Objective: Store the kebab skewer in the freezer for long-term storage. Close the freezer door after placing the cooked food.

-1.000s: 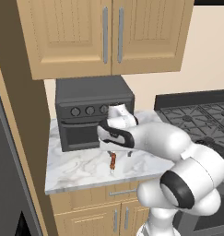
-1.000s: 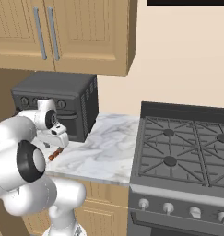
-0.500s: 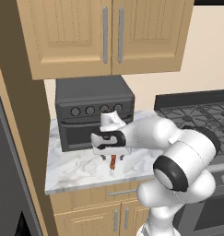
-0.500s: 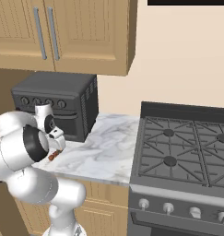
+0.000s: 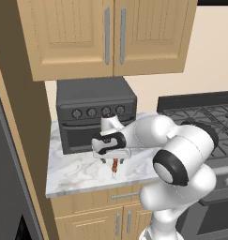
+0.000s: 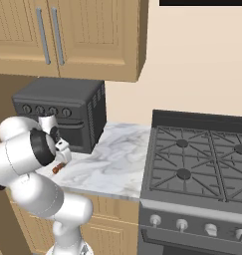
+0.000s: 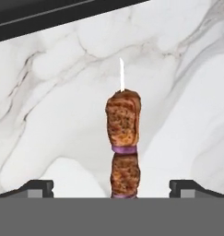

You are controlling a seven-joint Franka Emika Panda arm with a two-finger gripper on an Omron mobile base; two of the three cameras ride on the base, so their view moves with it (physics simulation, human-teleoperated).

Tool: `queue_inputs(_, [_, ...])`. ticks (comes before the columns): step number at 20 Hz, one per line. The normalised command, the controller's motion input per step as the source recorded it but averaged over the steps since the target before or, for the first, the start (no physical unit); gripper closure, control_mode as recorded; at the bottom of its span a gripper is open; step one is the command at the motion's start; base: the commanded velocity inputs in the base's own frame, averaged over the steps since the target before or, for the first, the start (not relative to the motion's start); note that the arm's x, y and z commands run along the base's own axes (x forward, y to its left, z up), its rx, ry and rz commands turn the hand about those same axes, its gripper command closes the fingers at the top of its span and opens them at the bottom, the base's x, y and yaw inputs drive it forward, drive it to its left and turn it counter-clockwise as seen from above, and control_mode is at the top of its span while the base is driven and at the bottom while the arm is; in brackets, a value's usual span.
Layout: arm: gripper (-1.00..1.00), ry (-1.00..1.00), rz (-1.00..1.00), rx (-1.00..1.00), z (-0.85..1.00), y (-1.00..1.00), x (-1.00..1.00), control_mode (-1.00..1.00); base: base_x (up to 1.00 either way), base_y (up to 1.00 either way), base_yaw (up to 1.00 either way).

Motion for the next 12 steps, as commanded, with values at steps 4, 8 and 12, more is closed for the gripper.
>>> queue_inputs(4, [-1.0, 0.0, 0.0, 0.0, -0.19, -0.01, 0.0, -1.0, 0.0, 0.0, 0.0])
queue_inputs(8, [-1.0, 0.0, 0.0, 0.0, -0.2, -0.04, 0.0, -1.0, 0.0, 0.0, 0.0])
queue_inputs(12, [-1.0, 0.0, 0.0, 0.0, -0.18, -0.02, 0.0, -1.0, 0.0, 0.0, 0.0])
